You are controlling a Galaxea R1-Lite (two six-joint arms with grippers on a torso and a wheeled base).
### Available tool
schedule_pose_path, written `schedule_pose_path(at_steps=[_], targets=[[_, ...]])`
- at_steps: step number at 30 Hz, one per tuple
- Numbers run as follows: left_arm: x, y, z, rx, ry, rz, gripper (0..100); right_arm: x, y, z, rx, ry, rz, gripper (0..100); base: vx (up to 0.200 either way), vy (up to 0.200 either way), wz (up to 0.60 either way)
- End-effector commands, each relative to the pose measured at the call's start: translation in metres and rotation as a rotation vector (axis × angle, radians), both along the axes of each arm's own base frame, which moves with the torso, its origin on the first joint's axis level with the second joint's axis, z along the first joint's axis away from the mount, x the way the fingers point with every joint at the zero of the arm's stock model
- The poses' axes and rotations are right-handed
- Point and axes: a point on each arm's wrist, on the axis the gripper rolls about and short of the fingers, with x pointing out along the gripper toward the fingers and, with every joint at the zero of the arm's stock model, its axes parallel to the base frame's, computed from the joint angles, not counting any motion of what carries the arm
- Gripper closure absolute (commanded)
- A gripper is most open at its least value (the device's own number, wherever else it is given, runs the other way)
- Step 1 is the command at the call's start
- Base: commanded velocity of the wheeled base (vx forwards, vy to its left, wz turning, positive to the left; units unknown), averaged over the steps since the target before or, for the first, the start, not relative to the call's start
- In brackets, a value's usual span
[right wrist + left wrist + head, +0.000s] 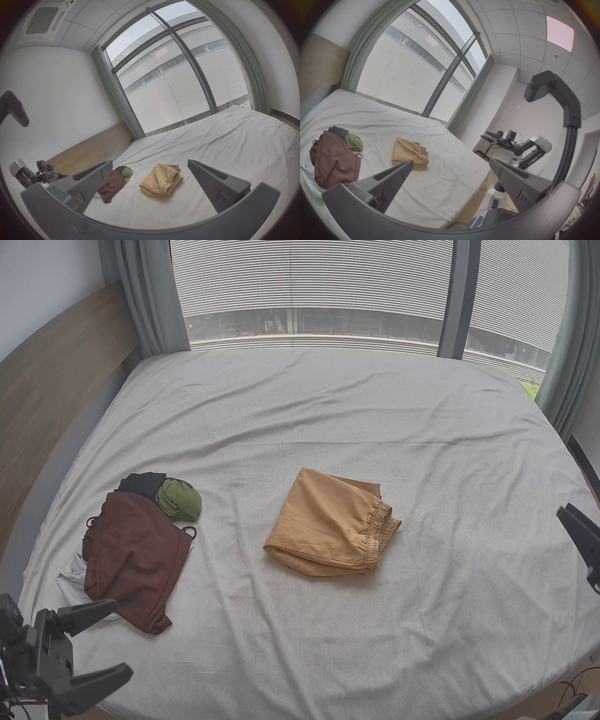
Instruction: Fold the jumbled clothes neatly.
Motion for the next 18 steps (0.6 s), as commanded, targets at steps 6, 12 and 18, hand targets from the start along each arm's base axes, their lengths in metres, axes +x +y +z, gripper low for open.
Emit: schedule_pose_path(at_steps=[6,12,18], targets=[[-0.083,0.02,-0.017,-0.053,-0.12,0.003,0,-0.133,0.002,-0.063,-0.023,-0.105,0.174,0,0.0,0.0,0.0],[-0.095,0.021,-0.028,-0.065,-0.202,0.185,0,-0.126,-0.002,-0.082,-0.099,-0.035,-0.066,0,0.0,0.0,0.0],[-0.092,0.024,-0.038,-0.003,-0.238,0.424,0,-0.123,-0.009,-0.094,-0.235,0.066,-0.413,0,0.0,0.0,0.0]])
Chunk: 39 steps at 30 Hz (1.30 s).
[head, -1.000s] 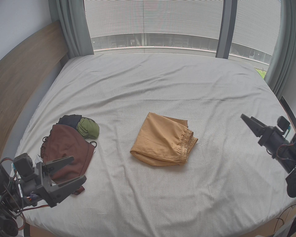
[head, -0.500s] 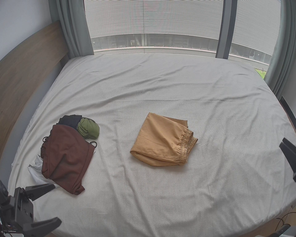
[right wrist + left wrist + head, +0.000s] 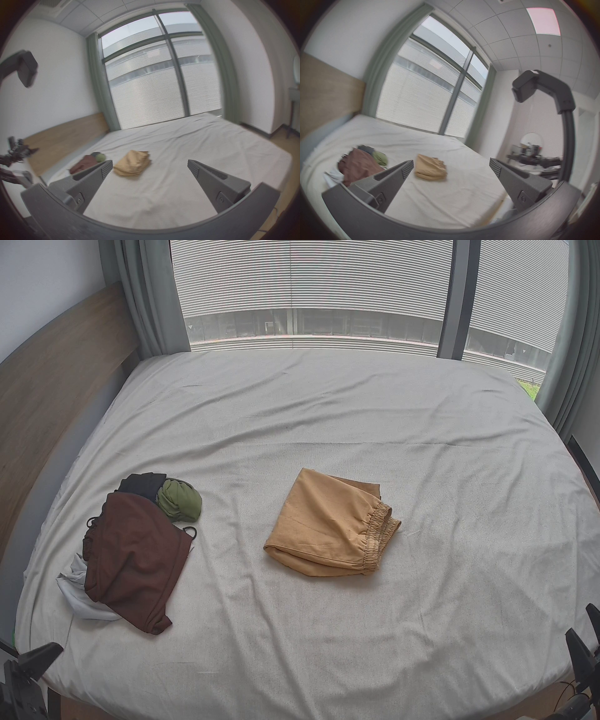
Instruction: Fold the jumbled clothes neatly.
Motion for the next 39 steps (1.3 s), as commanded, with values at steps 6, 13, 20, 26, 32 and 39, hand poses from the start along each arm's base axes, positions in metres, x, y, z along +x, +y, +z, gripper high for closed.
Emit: schedule_pose_path(at_steps=[6,13,20,26,32,39], targets=[[-0.006,0.006,-0.03,0.141,-0.048,0.411,0,-0.009,-0.008,-0.025,-0.109,0.054,-0.295,0,0.0,0.0,0.0],[-0.006,0.009,-0.047,0.262,0.061,0.629,0,-0.011,-0.007,-0.026,-0.173,0.017,-0.313,0,0.0,0.0,0.0],[-0.011,0.011,-0.055,0.284,0.079,0.785,0,-0.016,-0.006,-0.027,-0.166,-0.035,-0.3,0,0.0,0.0,0.0],[-0.011,0.011,-0.055,0.291,0.073,0.781,0,-0.016,-0.007,-0.027,-0.151,-0.026,-0.379,0,0.0,0.0,0.0],[-0.011,0.011,-0.055,0.29,0.073,0.781,0,-0.016,-0.006,-0.027,-0.125,-0.031,-0.321,0,0.0,0.0,0.0],[-0.011,0.011,-0.055,0.29,0.073,0.779,0,-0.016,-0.007,-0.027,-0.224,-0.035,-0.348,0,0.0,0.0,0.0]])
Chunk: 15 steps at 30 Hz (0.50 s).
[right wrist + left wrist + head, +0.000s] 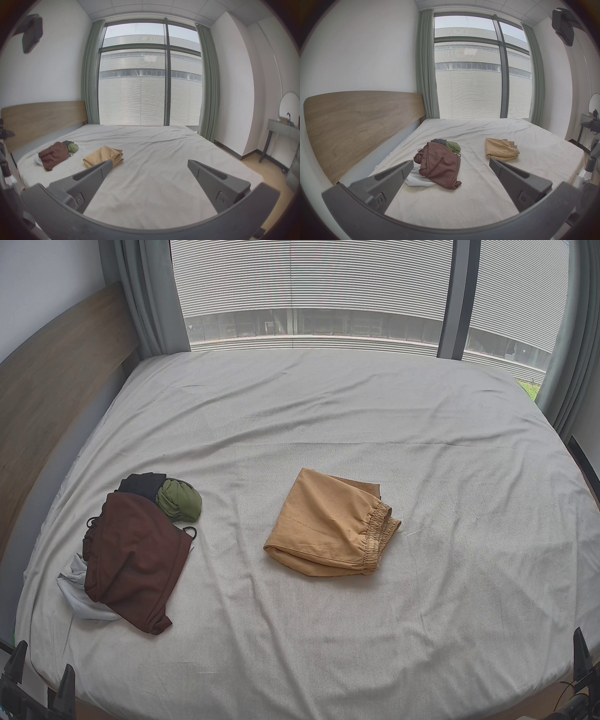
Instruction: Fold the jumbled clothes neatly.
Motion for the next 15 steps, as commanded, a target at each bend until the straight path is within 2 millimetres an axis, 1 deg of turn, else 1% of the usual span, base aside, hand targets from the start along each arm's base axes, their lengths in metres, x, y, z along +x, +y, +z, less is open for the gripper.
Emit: schedule_pose_path(at_steps=[1,5,9,10,12,13,15], targets=[[0.0006,0.0,-0.0051,0.0,0.008,-0.002,0,0.0005,-0.0005,-0.0058,-0.053,0.016,-0.026,0,0.0,0.0,0.0],[0.0006,0.0,-0.0051,-0.002,0.008,0.0,0,0.0006,-0.0002,-0.007,-0.064,0.028,-0.012,0,0.0,0.0,0.0],[0.0006,0.0,-0.0051,0.0,0.008,-0.002,0,0.0006,0.0023,-0.0075,0.006,0.028,0.105,0,0.0,0.0,0.0],[0.0006,0.0,-0.0051,0.0,0.008,-0.002,0,0.0006,0.0024,-0.0072,0.024,0.025,0.11,0,0.0,0.0,0.0],[0.0006,-0.0001,-0.0051,0.0,0.008,-0.003,0,0.0006,0.0022,-0.0075,0.034,0.028,0.099,0,0.0,0.0,0.0],[0.0006,-0.0001,-0.0051,0.0,0.008,-0.005,0,0.0007,0.0014,-0.0086,0.009,0.039,0.054,0,0.0,0.0,0.0],[0.0006,-0.0001,-0.0051,0.001,0.008,-0.006,0,0.0005,0.0008,-0.0143,-0.012,0.101,0.021,0,0.0,0.0,0.0]])
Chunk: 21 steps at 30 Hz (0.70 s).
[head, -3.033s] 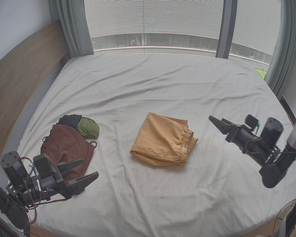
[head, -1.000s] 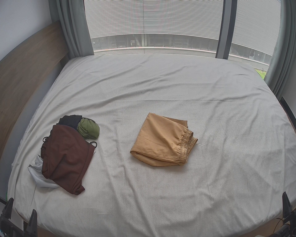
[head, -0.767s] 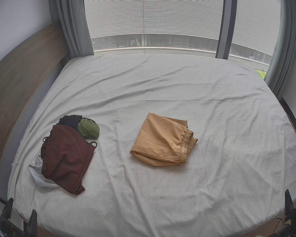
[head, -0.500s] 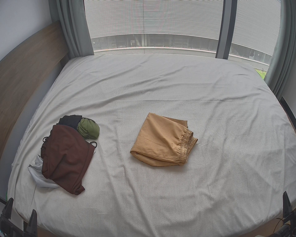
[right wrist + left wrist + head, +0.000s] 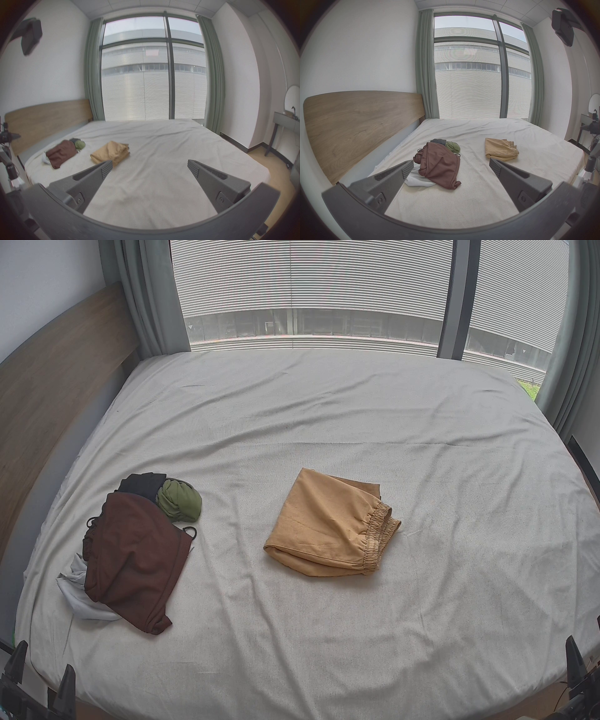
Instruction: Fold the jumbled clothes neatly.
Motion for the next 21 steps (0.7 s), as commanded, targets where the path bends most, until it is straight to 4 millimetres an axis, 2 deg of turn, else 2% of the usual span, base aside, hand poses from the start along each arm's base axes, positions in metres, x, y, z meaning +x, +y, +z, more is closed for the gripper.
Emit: schedule_pose_path(at_steps=[1,21], targets=[[0.0006,-0.0001,-0.0051,0.002,0.008,-0.002,0,0.0003,-0.0009,-0.0112,-0.044,0.07,-0.054,0,0.0,0.0,0.0],[0.0006,0.0,-0.005,-0.007,0.006,0.0,0,0.0005,-0.0005,-0.0095,-0.044,0.048,-0.022,0,0.0,0.0,0.0]])
